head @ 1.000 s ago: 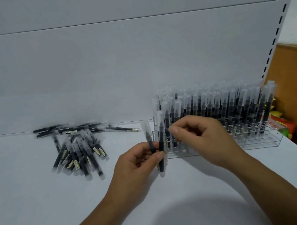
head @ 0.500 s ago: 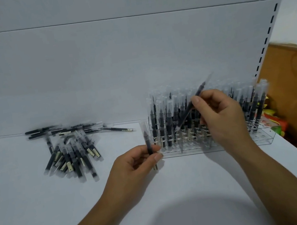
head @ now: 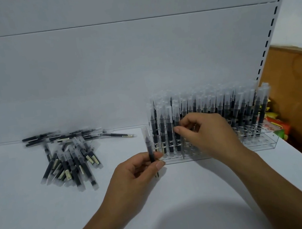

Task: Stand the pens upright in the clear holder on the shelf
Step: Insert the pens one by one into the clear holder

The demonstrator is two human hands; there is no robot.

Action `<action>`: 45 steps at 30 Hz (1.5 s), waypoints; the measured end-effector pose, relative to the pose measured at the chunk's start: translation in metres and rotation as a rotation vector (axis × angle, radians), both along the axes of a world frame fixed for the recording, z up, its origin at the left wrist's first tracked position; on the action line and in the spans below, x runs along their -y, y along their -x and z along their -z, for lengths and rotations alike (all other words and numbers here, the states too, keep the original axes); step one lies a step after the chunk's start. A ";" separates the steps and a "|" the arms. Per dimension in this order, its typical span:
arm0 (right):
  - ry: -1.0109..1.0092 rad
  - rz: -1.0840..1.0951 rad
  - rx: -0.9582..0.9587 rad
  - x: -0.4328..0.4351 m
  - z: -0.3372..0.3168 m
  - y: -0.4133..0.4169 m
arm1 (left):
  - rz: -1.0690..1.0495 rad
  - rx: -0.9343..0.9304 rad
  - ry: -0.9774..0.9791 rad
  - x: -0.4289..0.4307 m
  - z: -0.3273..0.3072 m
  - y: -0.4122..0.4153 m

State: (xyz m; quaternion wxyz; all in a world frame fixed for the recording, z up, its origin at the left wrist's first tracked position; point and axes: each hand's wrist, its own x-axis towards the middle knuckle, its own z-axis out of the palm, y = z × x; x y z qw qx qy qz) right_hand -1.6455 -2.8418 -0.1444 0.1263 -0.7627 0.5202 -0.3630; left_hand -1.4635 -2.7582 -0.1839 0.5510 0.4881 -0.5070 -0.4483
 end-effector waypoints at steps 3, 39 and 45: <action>0.007 0.007 -0.062 -0.005 0.000 0.003 | -0.002 0.013 0.009 -0.001 0.000 0.001; 0.040 -0.022 0.096 -0.004 -0.010 0.015 | -0.090 0.884 0.245 0.002 0.018 -0.006; 0.049 0.061 0.009 -0.005 -0.011 0.014 | -0.086 0.882 0.250 0.002 0.016 -0.006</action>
